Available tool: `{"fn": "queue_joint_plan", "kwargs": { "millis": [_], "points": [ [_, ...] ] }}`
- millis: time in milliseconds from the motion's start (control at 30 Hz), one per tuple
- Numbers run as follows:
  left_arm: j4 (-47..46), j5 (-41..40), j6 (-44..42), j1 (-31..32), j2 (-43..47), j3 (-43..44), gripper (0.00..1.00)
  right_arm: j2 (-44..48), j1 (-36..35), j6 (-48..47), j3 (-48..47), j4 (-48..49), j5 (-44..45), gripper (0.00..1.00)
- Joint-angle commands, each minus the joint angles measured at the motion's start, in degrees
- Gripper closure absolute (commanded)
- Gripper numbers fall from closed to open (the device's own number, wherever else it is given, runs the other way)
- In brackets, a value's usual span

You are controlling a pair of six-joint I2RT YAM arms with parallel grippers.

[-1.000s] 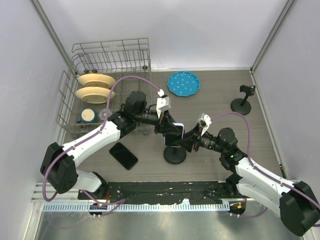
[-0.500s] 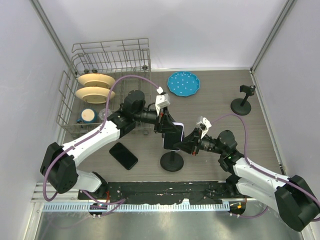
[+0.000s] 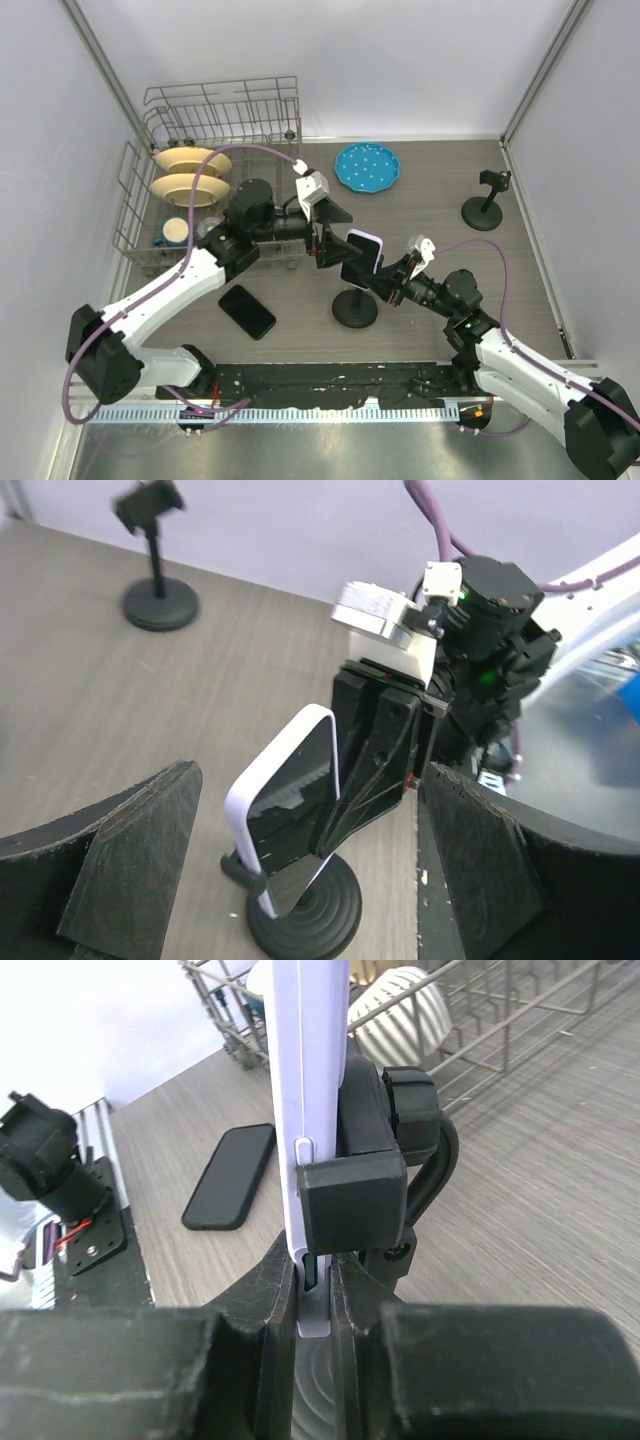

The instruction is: Place the phone on the phone stand

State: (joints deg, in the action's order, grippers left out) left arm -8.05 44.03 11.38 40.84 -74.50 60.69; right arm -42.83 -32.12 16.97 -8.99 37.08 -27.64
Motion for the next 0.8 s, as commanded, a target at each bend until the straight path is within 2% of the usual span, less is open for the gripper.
{"fn": "queue_joint_plan", "kwargs": {
  "millis": [0,67,133,300,333,400,467,533,600,700,767],
  "points": [
    [0.93,-11.15,-2.85,0.20,5.68,-1.36,0.05,5.99,0.21,-2.82,-2.78,1.77,7.58,0.99],
    [1.37,-12.04,-2.24,0.20,4.55,-0.66,0.07,8.10,0.21,-3.08,-2.96,-0.25,9.35,0.99],
    [1.73,-11.78,-1.45,0.20,2.52,-0.22,0.00,11.44,0.21,-3.08,-3.66,-2.09,11.89,0.99],
    [-0.90,-9.76,2.15,0.21,-0.55,-0.83,0.00,16.81,0.21,-3.17,-6.29,-7.45,16.29,0.99],
    [-2.30,-8.97,2.68,0.21,-1.52,-1.18,0.04,18.12,0.21,-3.26,-7.17,-8.68,16.82,0.99],
    [-3.45,-6.26,4.00,0.21,-2.66,-1.18,0.20,19.09,0.21,-3.26,-8.40,-9.83,17.97,0.99],
    [-4.07,-4.93,5.23,0.21,-4.68,-0.92,0.24,20.06,0.21,-2.82,-9.02,-10.27,19.19,0.99],
    [-4.78,-2.73,6.64,0.29,-6.44,-0.66,0.17,20.50,0.21,-2.73,-10.25,-10.54,19.29,0.99],
    [-5.91,-1.67,8.30,0.38,-7.32,-0.57,0.04,20.24,0.21,-2.29,-11.56,-10.54,18.50,0.99],
    [-11.08,1.14,11.73,0.47,-9.26,-1.45,0.01,19.10,0.21,-1.24,-13.06,-10.10,17.01,0.99],
    [-12.77,2.63,13.93,0.47,-11.01,-1.45,0.04,19.19,0.21,-0.10,-13.15,-8.87,16.57,0.99]
  ]
}}
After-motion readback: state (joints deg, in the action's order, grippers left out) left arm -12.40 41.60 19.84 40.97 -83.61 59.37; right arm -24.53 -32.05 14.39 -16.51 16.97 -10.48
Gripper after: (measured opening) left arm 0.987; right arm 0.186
